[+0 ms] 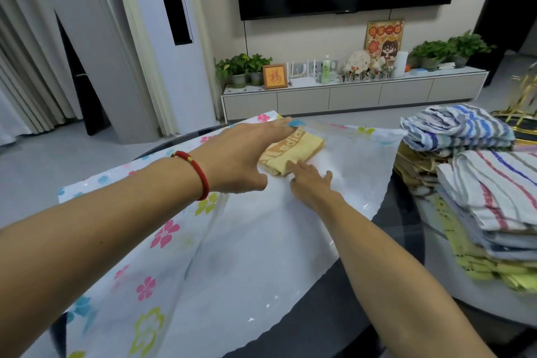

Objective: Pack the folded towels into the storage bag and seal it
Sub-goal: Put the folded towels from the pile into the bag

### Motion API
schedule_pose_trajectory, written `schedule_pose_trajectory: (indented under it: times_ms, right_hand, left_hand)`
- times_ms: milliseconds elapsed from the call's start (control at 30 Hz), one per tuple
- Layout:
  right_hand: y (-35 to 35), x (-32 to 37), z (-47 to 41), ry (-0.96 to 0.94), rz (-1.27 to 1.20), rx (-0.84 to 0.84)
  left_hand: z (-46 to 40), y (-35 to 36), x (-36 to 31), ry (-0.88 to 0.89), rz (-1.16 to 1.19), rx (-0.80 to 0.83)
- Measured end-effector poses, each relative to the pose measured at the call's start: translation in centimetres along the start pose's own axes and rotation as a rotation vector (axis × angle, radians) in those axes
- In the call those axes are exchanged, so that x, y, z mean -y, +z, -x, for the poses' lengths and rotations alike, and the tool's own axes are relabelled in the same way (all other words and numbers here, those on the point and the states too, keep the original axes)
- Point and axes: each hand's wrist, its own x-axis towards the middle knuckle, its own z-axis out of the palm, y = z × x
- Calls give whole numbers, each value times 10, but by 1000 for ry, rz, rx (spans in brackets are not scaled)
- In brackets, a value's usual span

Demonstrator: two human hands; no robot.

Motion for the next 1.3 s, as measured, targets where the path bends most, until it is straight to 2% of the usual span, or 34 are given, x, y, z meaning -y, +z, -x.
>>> schedule_pose_trajectory:
  times_ms: [233,333,467,567,667,767,833,967,1067,1200,1300]
  right_hand:
    - [-47,-58,103,-161,83,-89]
    - [-82,-107,158,-157,155,-206]
    - [-132,-174,207,109,219,-439]
    - [-154,-228,222,358,221,-532]
    - [-155,-260,217,580,165,-410]
    - [-155,-272,203,686,107,-379]
    - [-162,-275,195,722,112,-369]
    - [-174,-279,191,748,209,-246]
    - [-186,-280,188,636,198,-243]
    - [-205,-282,188,548,-84,-203]
    - [-210,-270,196,548,-601,-117]
  left_hand:
    - [-3,14,-15,-46,-9,41]
    - [0,23,-22,-78,-12,47]
    - [2,31,-30,-119,-47,84]
    - [3,34,-36,-151,-59,123]
    - [4,36,-39,-184,-83,141]
    - [3,35,-41,-190,-91,149]
    - [2,36,-42,-197,-97,168]
    - [2,35,-47,-215,-94,217]
    - [12,36,-50,-240,-106,187]
    - [38,52,-49,-290,-216,210]
    - [46,60,-49,-329,-262,240]
